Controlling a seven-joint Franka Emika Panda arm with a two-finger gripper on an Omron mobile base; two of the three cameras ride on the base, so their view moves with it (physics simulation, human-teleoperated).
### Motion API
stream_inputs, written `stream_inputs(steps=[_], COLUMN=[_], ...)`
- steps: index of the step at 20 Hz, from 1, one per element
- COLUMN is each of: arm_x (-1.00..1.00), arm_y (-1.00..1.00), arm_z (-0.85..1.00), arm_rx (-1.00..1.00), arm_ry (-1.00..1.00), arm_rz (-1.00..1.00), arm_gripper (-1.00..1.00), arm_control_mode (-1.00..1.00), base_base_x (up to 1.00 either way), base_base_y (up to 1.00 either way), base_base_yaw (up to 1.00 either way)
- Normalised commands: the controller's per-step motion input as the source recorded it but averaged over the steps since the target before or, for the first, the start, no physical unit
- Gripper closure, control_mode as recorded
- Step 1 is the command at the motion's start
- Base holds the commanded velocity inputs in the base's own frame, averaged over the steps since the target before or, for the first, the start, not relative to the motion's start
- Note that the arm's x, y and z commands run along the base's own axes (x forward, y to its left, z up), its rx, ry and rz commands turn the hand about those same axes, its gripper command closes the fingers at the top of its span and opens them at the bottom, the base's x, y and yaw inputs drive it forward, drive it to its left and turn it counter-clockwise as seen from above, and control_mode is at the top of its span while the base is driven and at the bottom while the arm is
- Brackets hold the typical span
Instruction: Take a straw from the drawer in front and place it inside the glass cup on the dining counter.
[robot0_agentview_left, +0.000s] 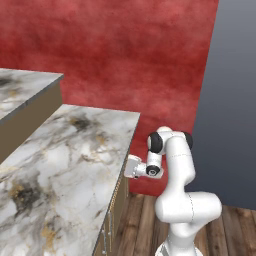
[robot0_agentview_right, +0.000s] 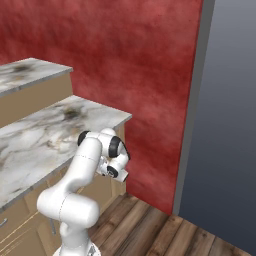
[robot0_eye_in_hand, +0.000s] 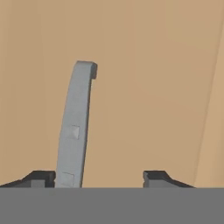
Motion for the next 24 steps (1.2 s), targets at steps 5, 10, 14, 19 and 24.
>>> stream_inputs(steps=[5, 10, 14, 19, 24], arm_x=[0.13, 0.14, 0.18, 0.21, 0.13], arm_y=[0.17, 0.18, 0.21, 0.25, 0.26], arm_z=[-0.13, -0.01, 0.0, 0.0, 0.0], arm_rx=[0.0, 0.01, 0.02, 0.01, 0.0], arm_ry=[-0.03, -0.07, -0.07, -0.01, 0.03], arm_rz=[0.0, 0.0, 0.0, 0.0, 0.0], arm_gripper=[-1.0, -1.0, -1.0, -1.0, -1.0], arm_control_mode=[-1.0, -1.0, -1.0, -1.0, -1.0], base_base_x=[0.0, 0.0, 0.0, 0.0, 0.0], base_base_y=[0.0, 0.0, 0.0, 0.0, 0.0], base_base_yaw=[0.0, 0.0, 0.0, 0.0, 0.0])
